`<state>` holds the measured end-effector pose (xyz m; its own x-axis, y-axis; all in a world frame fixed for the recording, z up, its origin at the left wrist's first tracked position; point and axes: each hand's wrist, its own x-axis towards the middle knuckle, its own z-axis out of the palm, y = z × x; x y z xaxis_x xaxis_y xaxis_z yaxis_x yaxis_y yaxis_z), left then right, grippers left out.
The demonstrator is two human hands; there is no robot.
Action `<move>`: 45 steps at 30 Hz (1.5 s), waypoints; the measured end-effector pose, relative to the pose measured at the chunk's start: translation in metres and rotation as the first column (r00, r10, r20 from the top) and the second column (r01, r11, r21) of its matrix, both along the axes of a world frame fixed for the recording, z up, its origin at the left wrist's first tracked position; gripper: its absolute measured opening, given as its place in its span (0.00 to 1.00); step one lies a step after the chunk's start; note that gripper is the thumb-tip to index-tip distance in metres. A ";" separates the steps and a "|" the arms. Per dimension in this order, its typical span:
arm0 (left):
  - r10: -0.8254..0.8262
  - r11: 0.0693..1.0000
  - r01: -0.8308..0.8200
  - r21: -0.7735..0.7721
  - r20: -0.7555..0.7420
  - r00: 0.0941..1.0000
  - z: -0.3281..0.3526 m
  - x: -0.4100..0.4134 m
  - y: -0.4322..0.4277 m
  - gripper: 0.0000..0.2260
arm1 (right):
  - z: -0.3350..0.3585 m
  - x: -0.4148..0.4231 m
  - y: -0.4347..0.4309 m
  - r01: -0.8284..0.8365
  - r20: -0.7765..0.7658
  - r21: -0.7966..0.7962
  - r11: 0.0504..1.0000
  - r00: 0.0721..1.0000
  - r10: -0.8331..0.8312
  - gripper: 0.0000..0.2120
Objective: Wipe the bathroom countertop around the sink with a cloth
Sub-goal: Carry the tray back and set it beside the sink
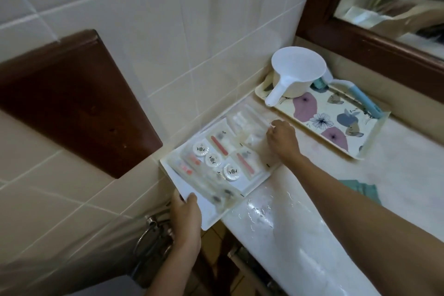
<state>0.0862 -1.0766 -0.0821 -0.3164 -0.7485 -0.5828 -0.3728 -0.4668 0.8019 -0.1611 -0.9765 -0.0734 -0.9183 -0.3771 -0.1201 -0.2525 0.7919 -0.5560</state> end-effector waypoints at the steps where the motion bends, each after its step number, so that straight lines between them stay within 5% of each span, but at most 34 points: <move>1: 0.023 1.000 -0.023 0.000 0.005 1.000 0.002 -0.002 0.000 0.19 | -0.002 0.003 0.003 0.032 -0.003 -0.003 0.999 0.999 -0.032 0.08; 3: 0.054 0.999 -0.054 0.003 -0.001 0.999 0.007 -0.003 0.002 0.21 | -0.005 0.011 0.014 0.105 0.023 -0.001 0.994 0.994 -0.105 0.13; 6: 0.036 0.999 -0.036 -0.002 -0.003 0.999 0.009 0.001 0.002 0.19 | -0.004 0.031 0.042 0.264 0.087 -0.003 0.964 0.961 -0.263 0.07; 11: -0.117 0.993 0.118 -0.023 0.037 0.992 0.023 0.011 0.013 0.17 | 0.008 0.088 0.110 0.492 0.166 -0.048 0.869 0.862 -0.479 0.06; 17: -0.407 0.902 0.402 -0.159 0.001 0.914 0.075 0.000 0.066 0.11 | 0.045 0.173 0.220 0.731 0.175 -0.216 0.647 0.681 -0.711 0.07; 23: -0.726 0.681 0.710 -0.180 -0.038 0.687 0.108 -0.011 0.184 0.13 | 0.066 0.267 0.361 0.895 0.251 -0.280 0.347 0.417 -0.873 0.07; 36: -0.960 0.276 0.957 -0.086 -0.063 0.272 0.105 0.060 0.521 0.12 | 0.067 0.460 0.655 0.931 0.298 -0.326 -0.162 -0.062 -0.953 0.07; 45: -0.984 0.156 0.985 -0.075 -0.097 0.148 0.098 0.064 0.699 0.07 | 0.067 0.496 0.809 0.877 0.312 -0.370 -0.307 -0.194 -0.930 0.13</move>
